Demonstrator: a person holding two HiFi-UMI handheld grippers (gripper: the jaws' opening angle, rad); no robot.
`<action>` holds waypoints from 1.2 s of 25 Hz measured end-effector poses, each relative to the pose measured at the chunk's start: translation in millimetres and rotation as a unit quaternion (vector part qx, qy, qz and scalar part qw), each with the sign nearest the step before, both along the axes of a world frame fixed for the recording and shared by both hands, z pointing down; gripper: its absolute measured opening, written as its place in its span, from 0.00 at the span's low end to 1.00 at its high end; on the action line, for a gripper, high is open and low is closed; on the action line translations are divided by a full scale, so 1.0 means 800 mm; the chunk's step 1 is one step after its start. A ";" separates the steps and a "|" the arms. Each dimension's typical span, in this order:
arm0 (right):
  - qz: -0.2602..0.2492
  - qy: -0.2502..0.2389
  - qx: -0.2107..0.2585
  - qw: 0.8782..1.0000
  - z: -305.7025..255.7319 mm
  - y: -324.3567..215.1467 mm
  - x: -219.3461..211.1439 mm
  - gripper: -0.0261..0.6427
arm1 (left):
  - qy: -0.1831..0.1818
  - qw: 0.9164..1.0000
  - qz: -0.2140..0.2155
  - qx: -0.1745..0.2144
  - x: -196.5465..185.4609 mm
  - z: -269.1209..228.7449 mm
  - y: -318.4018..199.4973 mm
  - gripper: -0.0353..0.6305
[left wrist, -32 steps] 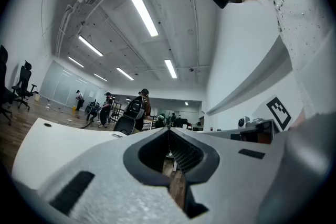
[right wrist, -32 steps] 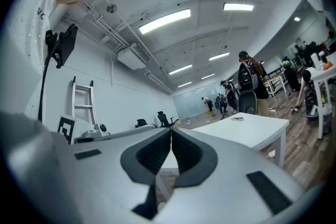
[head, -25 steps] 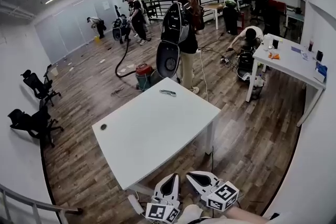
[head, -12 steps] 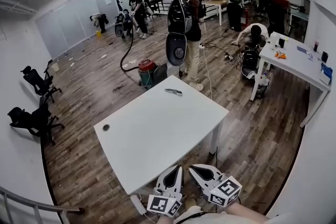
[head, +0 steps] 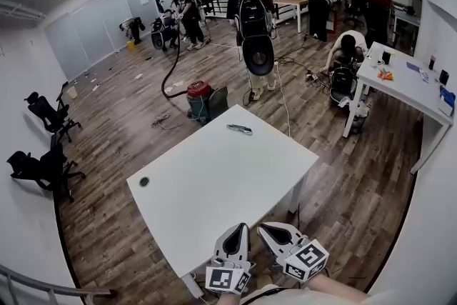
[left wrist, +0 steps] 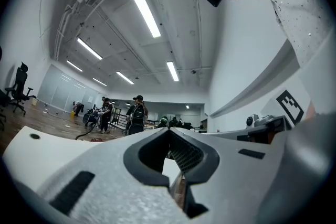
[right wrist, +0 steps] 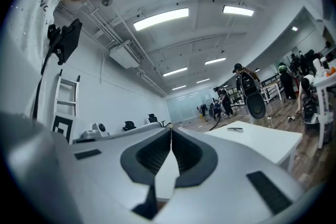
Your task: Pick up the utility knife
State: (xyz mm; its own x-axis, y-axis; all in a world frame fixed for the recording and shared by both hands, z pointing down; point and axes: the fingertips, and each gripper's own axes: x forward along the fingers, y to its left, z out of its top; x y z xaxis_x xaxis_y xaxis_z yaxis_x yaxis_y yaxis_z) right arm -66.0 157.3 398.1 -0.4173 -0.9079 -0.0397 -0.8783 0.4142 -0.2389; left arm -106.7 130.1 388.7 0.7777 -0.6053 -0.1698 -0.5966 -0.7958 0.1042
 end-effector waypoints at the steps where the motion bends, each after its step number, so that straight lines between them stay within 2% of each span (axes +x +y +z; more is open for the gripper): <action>1: 0.001 0.003 0.000 1.000 0.000 -0.005 0.002 0.05 | 0.001 1.000 -0.001 -0.001 0.000 0.000 -0.006 0.06; 11: 0.038 0.010 -0.009 0.999 0.019 -0.036 0.031 0.05 | -0.003 1.000 0.013 -0.004 0.005 0.022 -0.046 0.06; 18: 0.021 0.010 -0.017 1.000 0.021 -0.050 0.028 0.05 | -0.017 0.999 0.042 -0.008 0.024 0.029 -0.044 0.06; 24: -0.001 0.004 -0.017 1.000 0.022 -0.081 0.033 0.05 | -0.015 1.000 -0.002 -0.022 0.015 0.035 -0.084 0.06; 30: -0.010 0.005 0.012 1.000 -0.002 -0.128 0.058 0.05 | 0.000 1.000 -0.019 0.002 0.037 -0.001 -0.121 0.06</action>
State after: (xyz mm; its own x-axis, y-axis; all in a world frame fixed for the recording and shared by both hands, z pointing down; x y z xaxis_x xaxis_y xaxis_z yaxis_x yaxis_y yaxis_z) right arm -19.8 54.8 396.2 -0.4351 -0.8986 -0.0566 -0.8724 0.4363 -0.2205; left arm -77.1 33.7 387.7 0.7542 -0.6337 -0.1720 -0.6264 -0.7729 0.1011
